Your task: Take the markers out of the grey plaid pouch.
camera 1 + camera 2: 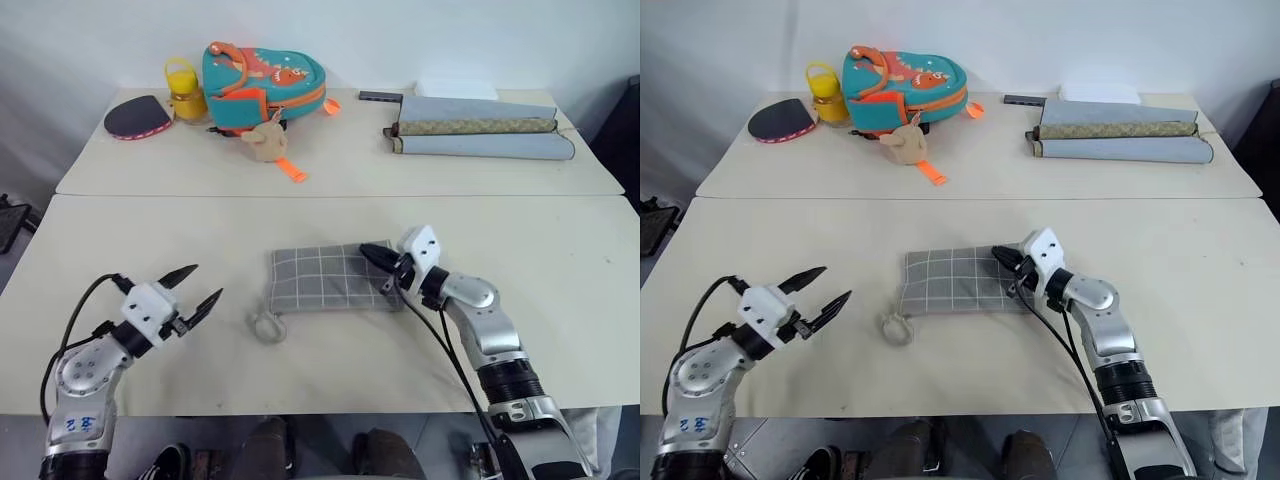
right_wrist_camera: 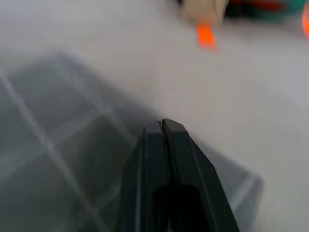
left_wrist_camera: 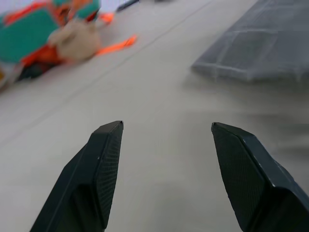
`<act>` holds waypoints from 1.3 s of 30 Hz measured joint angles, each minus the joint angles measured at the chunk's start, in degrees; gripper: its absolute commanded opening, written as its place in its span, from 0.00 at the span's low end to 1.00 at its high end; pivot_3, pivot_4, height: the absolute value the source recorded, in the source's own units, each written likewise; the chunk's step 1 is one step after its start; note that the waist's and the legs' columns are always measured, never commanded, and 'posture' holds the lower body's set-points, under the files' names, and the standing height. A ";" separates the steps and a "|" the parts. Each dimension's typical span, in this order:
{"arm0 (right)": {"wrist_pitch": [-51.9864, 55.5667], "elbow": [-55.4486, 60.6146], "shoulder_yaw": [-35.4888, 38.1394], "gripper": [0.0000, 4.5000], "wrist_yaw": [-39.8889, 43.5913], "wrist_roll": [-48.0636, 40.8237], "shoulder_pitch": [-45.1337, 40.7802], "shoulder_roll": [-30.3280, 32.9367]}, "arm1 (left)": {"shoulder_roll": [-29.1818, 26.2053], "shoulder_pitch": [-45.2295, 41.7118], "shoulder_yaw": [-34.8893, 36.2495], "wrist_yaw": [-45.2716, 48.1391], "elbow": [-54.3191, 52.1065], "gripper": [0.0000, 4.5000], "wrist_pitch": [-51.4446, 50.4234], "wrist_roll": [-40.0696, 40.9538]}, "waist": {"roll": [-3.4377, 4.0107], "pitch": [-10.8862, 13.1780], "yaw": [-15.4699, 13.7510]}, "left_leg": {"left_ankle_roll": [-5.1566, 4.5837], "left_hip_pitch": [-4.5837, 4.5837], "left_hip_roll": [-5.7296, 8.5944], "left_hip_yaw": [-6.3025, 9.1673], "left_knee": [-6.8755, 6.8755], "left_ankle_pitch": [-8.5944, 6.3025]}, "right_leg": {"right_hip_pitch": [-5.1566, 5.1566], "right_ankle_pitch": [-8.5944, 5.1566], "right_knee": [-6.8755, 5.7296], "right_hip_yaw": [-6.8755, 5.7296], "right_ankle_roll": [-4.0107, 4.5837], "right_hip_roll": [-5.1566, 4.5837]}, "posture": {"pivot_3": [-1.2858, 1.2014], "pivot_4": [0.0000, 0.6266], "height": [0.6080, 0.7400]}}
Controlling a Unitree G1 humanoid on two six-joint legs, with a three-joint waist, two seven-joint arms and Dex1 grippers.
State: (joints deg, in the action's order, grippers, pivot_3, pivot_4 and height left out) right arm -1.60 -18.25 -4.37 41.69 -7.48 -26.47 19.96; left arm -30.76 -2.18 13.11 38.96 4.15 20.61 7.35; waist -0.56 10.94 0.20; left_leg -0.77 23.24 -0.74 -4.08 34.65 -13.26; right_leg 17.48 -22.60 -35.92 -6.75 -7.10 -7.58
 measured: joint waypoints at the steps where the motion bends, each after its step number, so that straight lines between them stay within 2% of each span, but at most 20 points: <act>1: -0.71 -0.41 0.01 0.01 -0.04 0.53 -0.44 0.15 | -0.33 -1.08 -0.97 0.09 1.42 0.69 1.65 -1.02 | 0.00 0.00 0.03 | 0.00 -0.02 -0.01 0.00 0.00 0.00 | 0.00 0.00 -0.01 -0.04 0.00 0.01 | 0.52 0.24 1.00; 8: -2.31 -2.41 0.20 0.01 0.27 0.64 -1.43 0.32 | -0.62 -9.78 -8.64 -1.92 12.23 0.69 13.31 -9.97 | -0.02 -0.01 0.06 | -0.01 -0.02 -0.04 -0.04 0.01 0.01 | -0.02 0.00 -0.12 -0.10 0.00 0.03 | 0.52 0.24 1.00; 13: -2.34 -2.47 0.26 0.01 0.26 0.63 -1.48 0.32 | 0.46 -13.31 -13.71 -4.31 16.08 0.69 19.67 -15.01 | -0.02 -0.01 0.04 | -0.02 -0.02 -0.04 -0.04 0.02 0.01 | -0.04 0.00 -0.15 -0.11 0.00 0.03 | 0.52 0.24 1.00; 17: -2.32 -2.13 0.30 0.01 0.22 0.53 -1.30 0.32 | 0.67 -14.60 -15.06 -6.88 17.27 0.69 21.78 -17.29 | -0.03 -0.01 0.04 | -0.02 -0.02 -0.04 -0.04 0.03 0.01 | -0.04 0.00 -0.16 -0.12 0.00 0.03 | 0.52 0.24 1.00; 20: -2.31 -1.72 0.31 0.00 0.20 0.47 -0.94 0.32 | 0.65 -15.06 -15.73 -6.80 18.06 0.57 21.79 -16.74 | -0.02 -0.01 0.05 | -0.02 -0.02 -0.04 -0.04 0.04 0.01 | -0.05 0.00 -0.16 -0.12 0.00 0.03 | 0.52 0.24 1.00; 28: -2.29 -1.44 0.35 0.00 0.20 0.32 -0.30 0.32 | 0.59 -16.11 -15.83 -7.65 18.06 0.01 21.91 -14.69 | -0.02 -0.02 -0.03 | -0.03 -0.02 -0.03 -0.04 0.09 0.02 | -0.08 0.00 -0.17 -0.13 -0.01 0.01 | 0.52 0.24 1.00; 39: -2.74 -1.38 0.32 0.00 0.59 0.58 -0.30 0.38 | 0.54 -15.06 -16.04 -7.90 16.21 0.01 20.68 -14.27 | -0.02 -0.03 -0.03 | -0.03 -0.03 -0.02 -0.04 0.11 0.02 | -0.09 0.00 -0.17 -0.12 -0.01 0.02 | 0.52 0.24 1.00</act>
State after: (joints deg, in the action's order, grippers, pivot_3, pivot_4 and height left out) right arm -4.34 -19.63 -4.06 42.28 -6.90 -26.77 20.35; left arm -30.22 -17.24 -2.93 31.06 20.35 41.28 -6.92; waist -0.58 10.92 0.18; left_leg -0.81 23.21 -0.76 -4.11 34.76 -13.24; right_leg 17.39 -22.60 -36.09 -6.87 -7.11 -7.56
